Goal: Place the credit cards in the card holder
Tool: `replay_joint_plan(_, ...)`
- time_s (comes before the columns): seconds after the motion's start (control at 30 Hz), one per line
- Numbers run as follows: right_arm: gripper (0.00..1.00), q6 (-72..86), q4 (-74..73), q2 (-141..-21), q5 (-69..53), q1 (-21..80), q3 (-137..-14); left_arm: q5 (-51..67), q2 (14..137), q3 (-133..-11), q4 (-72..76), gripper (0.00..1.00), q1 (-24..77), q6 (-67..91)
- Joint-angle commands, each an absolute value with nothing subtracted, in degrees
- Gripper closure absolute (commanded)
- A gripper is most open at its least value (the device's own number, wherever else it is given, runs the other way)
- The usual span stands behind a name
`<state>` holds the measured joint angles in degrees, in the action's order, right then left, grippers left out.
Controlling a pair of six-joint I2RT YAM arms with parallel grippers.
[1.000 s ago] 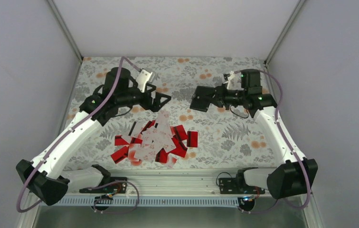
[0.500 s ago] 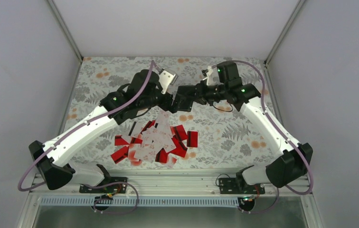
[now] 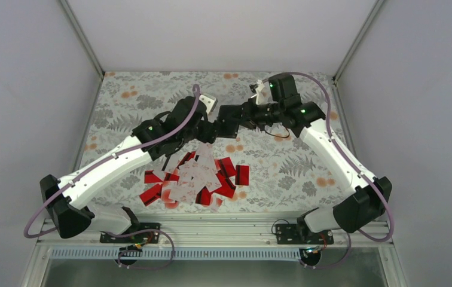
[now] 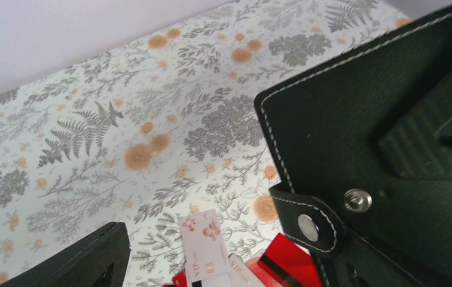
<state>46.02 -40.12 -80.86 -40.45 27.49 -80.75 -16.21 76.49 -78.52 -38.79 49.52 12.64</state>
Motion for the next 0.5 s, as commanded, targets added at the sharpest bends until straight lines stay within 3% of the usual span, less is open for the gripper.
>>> replay_joint_plan(0.0,0.96,46.8,-38.6,-81.4,-42.9,28.2,-82.9,-19.3,75.1,-76.5,-40.0,0.19,49.4,12.5)
replay_joint_plan(0.23,0.96,45.8,-37.3,-81.5,-44.6,28.2,-82.8,-17.3,74.1,-76.7,-37.5,0.36,47.2,15.0)
replay_joint_plan(0.47,0.96,47.3,-32.7,-81.3,-48.1,28.2,-83.4,3.7,69.8,-72.8,-30.7,0.39,36.8,14.8)
